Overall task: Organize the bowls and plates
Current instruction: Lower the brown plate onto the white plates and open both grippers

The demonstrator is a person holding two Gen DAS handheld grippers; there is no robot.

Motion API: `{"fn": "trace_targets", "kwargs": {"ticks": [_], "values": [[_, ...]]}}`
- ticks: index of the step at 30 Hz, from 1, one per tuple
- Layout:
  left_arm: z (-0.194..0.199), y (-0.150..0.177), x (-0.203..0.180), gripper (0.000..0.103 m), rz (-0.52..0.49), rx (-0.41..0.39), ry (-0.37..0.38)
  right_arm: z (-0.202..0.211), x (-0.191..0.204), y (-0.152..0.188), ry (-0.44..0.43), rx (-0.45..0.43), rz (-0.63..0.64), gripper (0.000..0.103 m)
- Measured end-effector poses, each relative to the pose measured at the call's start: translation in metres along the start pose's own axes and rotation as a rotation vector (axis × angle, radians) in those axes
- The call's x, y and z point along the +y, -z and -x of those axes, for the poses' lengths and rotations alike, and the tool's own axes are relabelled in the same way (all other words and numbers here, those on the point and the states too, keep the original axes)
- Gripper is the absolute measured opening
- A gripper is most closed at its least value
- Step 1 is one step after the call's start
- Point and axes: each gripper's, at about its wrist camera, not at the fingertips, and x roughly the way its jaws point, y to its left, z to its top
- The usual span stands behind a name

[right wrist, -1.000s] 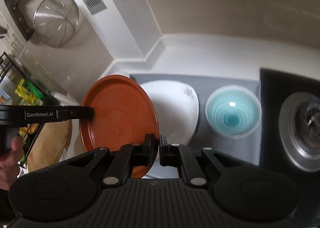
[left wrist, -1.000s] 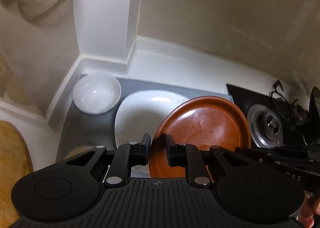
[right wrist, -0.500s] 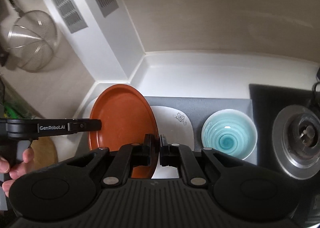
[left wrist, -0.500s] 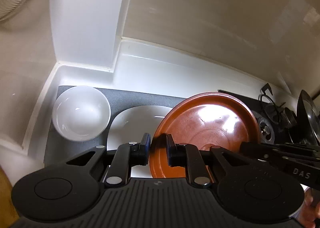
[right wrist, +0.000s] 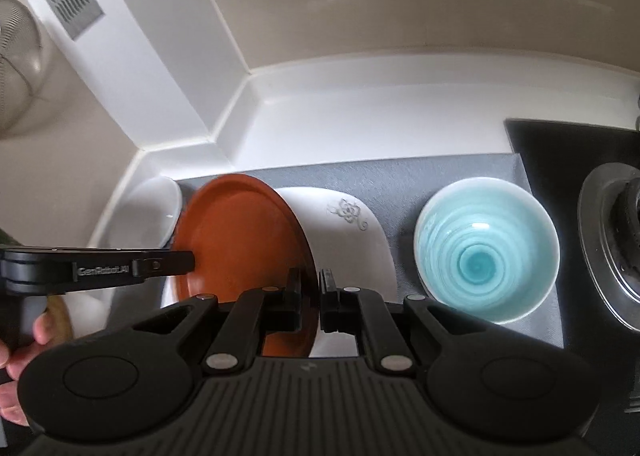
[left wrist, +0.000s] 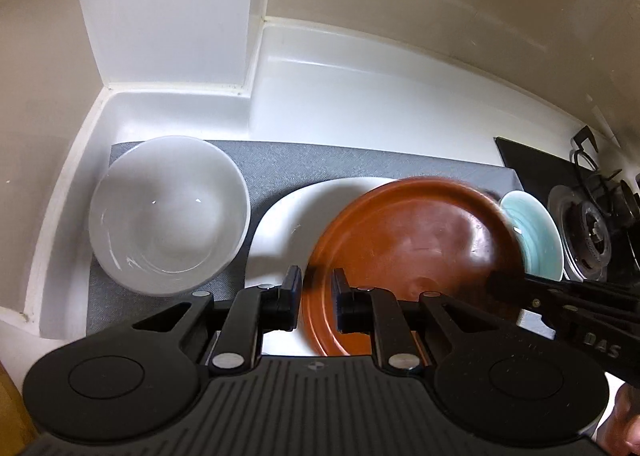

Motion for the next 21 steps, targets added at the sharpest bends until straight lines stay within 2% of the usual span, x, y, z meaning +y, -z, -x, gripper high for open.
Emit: {"fn": "trace_targets", "kwargs": {"ticks": [11,17,21], "values": [[-0.045,0.010,0.002,0.016,-0.046,0.079,-0.014,-0.045,-0.002,0.014,0.067,0.038,0.004,0.007],[-0.039,0.012,0.006,0.015,-0.052,0.068,0.002,-0.052,-0.001,0.026,0.107,0.047,0.044,0.007],[-0.022,0.014,0.007,0.015,-0.095,0.000,-0.030,-0.053,-0.001,0.029,0.123,0.037,0.051,0.007]]}}
